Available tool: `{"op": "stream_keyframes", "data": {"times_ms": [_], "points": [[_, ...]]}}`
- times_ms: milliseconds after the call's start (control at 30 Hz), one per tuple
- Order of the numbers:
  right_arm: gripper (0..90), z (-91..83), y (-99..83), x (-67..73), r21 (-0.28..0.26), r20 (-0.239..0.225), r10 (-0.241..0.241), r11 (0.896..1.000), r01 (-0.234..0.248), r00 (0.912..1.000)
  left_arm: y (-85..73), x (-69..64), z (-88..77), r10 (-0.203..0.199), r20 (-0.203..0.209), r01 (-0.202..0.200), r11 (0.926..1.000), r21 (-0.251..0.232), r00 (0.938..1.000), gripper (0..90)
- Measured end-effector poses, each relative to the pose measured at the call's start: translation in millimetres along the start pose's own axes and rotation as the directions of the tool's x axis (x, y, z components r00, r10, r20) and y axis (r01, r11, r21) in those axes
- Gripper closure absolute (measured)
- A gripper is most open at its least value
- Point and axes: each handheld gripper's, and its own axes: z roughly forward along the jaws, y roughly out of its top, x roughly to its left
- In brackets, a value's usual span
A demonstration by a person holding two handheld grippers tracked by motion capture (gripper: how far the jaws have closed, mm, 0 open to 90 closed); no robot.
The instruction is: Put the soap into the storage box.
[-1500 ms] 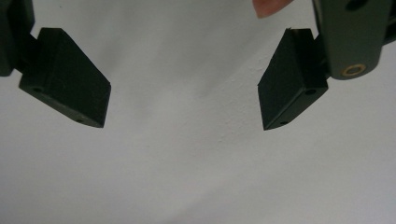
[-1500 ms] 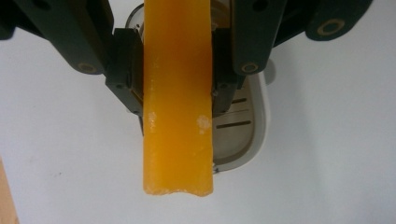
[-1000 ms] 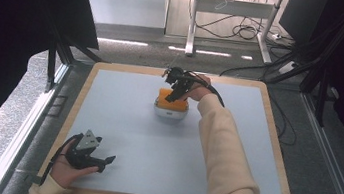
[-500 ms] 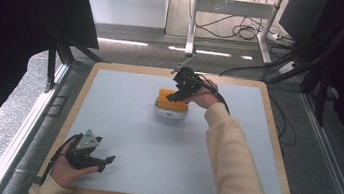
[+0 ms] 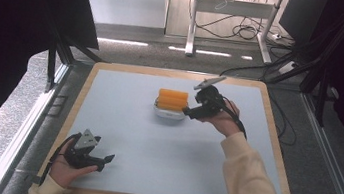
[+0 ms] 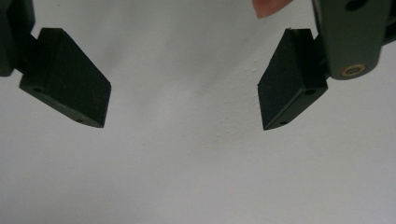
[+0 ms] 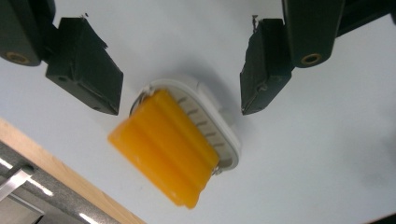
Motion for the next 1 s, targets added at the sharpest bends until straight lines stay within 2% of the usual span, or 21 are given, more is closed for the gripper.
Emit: {"op": "stream_keyframes", "data": {"times_ms": [167, 267, 467, 567, 633, 700, 800, 1000], "points": [[30.1, -27.7, -41.2, 5.4, -0.059, 0.001, 0.044, 0.997, -0.044, 0.999, 0.2, -1.1, 1.1, 0.004, -0.003, -0.004, 1.0, 0.007, 1.0, 17.3], [29.5, -40.2, -63.9, 6.4, -0.072, -0.015, 0.069, 0.995, -0.07, 0.9975, 0.4, -1.9, 1.1, 0.007, -0.004, -0.007, 0.9999, 0.008, 1.0, 17.3], [29.3, -58.7, -107.3, 10.4, -0.099, -0.012, 0.13, 0.986, -0.131, 0.9914, 0.0, -1.1, 1.4, 0.005, -0.01, -0.005, 0.9999, 0.009, 0.9999, 17.3], [29.2, -60.4, -124.8, 13.5, -0.073, -0.035, 0.15, 0.986, -0.152, 0.9881, 0.1, -1.8, 1.2, 0.009, -0.013, -0.009, 1.0, 0.004, 0.9999, 17.3], [29.2, -59.5, -136.7, 15.8, -0.06, -0.025, 0.158, 0.985, -0.159, 0.9871, 0.2, -2.7, 0.6, 0.007, -0.014, -0.007, 1.0, -0.007, 0.9999, 17.4], [29.3, -56.8, -144.9, 16.3, -0.052, -0.026, 0.171, 0.984, -0.172, 0.9849, 0.2, -2.6, 0.0, 0.012, -0.016, -0.012, 0.9999, -0.005, 0.9998, 17.4], [29.3, -52.3, -147.8, 15.8, -0.054, -0.017, 0.187, 0.981, -0.188, 0.9821, 0.2, -2.6, 0.0, 0.012, -0.019, -0.012, 0.9999, -0.006, 0.9998, 17.4], [28.1, -47.0, -146.4, 20.0, -0.064, -0.002, 0.165, 0.984, -0.165, 0.9863, 0.5, -1.5, -1.0, 0.011, -0.021, -0.011, 0.9999, -0.007, 0.9997, 17.4]]}}
